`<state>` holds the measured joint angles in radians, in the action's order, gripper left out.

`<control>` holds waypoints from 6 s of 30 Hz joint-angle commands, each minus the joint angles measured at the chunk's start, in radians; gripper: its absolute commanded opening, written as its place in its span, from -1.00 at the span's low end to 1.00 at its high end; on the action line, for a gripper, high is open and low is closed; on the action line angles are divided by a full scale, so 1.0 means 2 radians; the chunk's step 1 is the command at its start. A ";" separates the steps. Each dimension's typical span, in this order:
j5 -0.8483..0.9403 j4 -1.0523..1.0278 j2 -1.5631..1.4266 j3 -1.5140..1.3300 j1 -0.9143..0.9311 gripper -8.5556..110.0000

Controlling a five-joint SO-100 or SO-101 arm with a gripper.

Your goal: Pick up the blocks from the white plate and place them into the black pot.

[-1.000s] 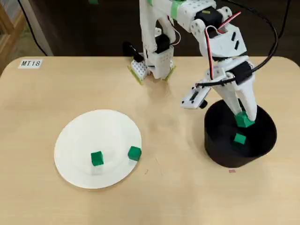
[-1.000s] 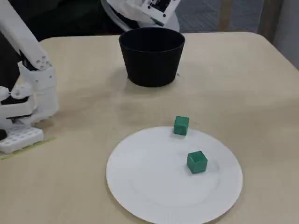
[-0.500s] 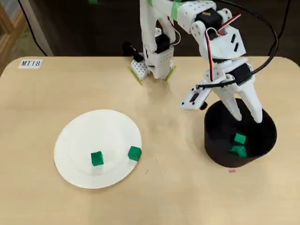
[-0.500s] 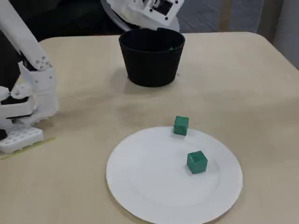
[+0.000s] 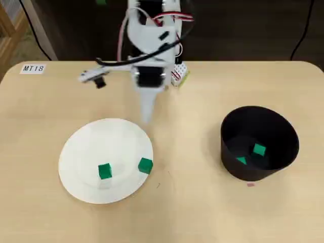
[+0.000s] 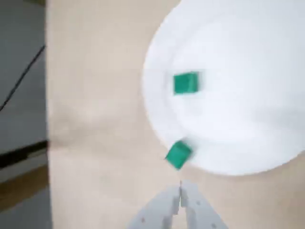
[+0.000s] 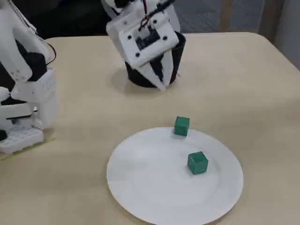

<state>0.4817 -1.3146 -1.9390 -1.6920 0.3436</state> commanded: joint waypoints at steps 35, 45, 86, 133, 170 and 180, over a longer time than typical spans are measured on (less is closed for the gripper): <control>0.088 -0.171 0.462 0.442 0.031 -0.41; 0.049 -0.170 0.501 0.454 0.038 -0.29; -0.073 -0.171 0.353 0.628 -0.054 -0.90; -0.155 0.117 0.074 0.018 -0.522 -0.90; -0.222 -0.112 0.180 0.307 -0.188 -0.90; -0.268 -0.127 0.328 0.315 -0.137 -0.90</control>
<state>-0.0506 -1.5585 -1.2901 -1.1106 0.0414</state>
